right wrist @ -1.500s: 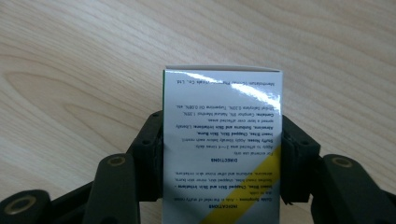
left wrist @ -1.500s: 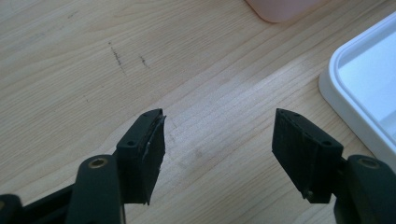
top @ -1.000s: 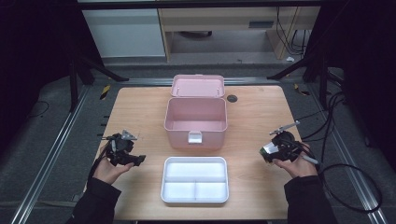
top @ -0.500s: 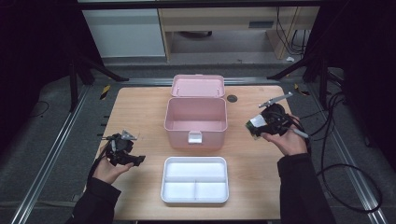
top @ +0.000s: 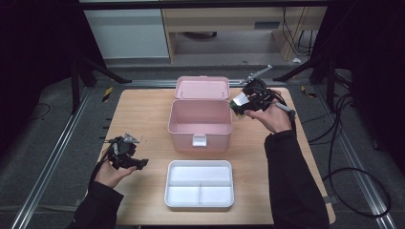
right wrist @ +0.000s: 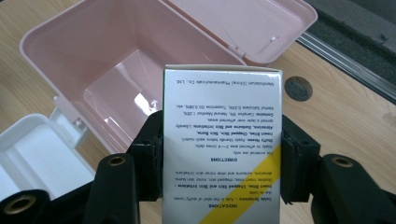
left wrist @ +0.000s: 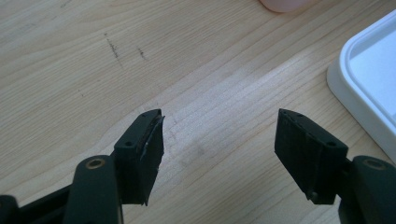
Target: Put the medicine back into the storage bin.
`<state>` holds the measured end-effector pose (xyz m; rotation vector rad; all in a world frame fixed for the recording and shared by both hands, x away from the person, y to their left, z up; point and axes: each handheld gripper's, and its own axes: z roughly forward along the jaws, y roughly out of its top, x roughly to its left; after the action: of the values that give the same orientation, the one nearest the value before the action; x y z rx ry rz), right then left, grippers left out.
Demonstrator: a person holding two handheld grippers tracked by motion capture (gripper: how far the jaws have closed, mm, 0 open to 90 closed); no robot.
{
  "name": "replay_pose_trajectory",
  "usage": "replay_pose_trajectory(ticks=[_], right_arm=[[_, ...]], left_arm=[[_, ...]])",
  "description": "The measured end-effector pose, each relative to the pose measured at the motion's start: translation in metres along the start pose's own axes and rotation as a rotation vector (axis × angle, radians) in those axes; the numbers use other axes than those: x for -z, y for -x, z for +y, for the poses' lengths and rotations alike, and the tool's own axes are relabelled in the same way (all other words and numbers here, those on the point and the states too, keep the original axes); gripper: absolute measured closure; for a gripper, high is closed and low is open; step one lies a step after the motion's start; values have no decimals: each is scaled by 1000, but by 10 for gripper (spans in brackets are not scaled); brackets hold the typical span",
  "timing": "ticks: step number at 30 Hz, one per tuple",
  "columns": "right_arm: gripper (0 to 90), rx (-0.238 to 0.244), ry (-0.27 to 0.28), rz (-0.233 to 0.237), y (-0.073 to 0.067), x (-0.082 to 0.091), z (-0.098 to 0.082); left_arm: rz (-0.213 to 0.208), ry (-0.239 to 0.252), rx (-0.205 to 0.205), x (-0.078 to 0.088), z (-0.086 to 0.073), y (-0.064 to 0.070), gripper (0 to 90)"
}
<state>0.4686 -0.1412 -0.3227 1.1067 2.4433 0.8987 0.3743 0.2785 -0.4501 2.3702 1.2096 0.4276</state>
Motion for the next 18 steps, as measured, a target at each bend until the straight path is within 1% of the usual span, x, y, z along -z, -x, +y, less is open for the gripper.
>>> replay_pose_trajectory(ticks=[3,6,8,12,15,18], right_arm=[[454,6,-3,10,-1,-8,9],[454,25,-15,17,-4,-20,18],[454,31,-15,31,-7,-28,22],[454,43,-21,52,-12,-44,28],[453,58,-23,61,-17,-56,32],[454,63,-24,71,-22,-67,35]], left_arm=[[-1,3,-1,0,0,0,325],[2,1,2,1,0,-1,325],[3,0,3,0,0,-1,325],[1,0,-1,-1,0,0,325],[1,-2,-5,-1,0,0,325],[0,-5,-3,-2,0,0,325]])
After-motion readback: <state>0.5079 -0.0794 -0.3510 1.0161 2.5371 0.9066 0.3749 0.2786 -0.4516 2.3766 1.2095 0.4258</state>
